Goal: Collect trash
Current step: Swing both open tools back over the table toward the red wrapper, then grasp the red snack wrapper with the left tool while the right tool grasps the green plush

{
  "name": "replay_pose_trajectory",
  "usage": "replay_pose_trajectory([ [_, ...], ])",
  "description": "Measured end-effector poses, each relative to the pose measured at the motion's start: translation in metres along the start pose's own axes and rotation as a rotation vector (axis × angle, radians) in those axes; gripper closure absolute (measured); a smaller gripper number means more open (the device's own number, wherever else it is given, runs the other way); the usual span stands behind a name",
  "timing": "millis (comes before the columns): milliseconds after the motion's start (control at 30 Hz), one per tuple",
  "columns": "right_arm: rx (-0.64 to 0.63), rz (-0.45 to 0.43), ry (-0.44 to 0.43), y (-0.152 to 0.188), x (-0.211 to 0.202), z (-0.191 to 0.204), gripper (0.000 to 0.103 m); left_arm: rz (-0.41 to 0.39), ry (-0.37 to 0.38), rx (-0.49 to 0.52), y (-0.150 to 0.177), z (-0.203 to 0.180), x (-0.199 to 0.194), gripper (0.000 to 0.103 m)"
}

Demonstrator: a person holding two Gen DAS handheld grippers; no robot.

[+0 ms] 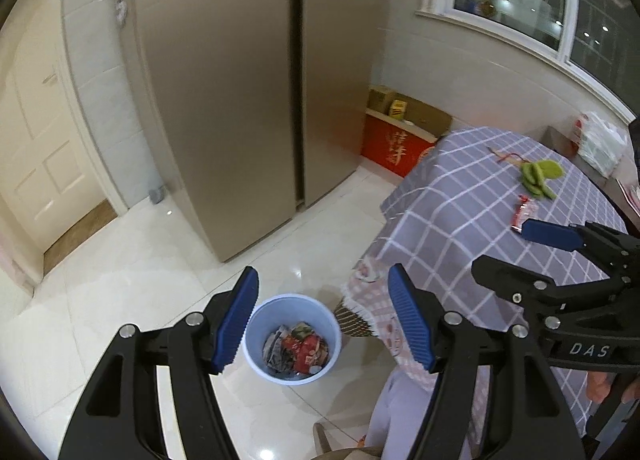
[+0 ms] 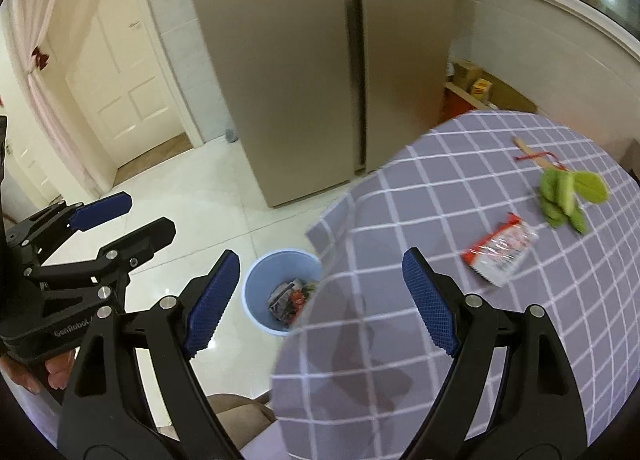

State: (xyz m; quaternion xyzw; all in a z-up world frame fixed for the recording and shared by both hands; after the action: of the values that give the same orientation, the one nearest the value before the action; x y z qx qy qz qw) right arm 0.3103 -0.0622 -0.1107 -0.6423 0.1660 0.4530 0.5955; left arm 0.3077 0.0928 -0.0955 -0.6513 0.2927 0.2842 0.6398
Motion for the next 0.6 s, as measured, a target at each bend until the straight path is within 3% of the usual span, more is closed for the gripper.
replay_pose_trajectory([
  [600, 0.168, 0.0, 0.149, 0.029, -0.034, -0.112, 0.021, 0.045, 0.136, 0.139, -0.018, -0.113, 0.03, 0.037],
])
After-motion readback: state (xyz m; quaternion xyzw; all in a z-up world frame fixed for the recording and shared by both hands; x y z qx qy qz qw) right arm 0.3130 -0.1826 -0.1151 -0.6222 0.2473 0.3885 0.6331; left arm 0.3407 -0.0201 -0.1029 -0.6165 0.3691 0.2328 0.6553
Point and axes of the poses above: each gripper's, at about its wrist camera, not at the fingertips, and x roughly the way its jaws point, z to its left, y to its underside, the point moved 6 cm from there along x, roughly the way its jaws point, and after that the axes turned 2 degrees about z, right-handed, at the moved point
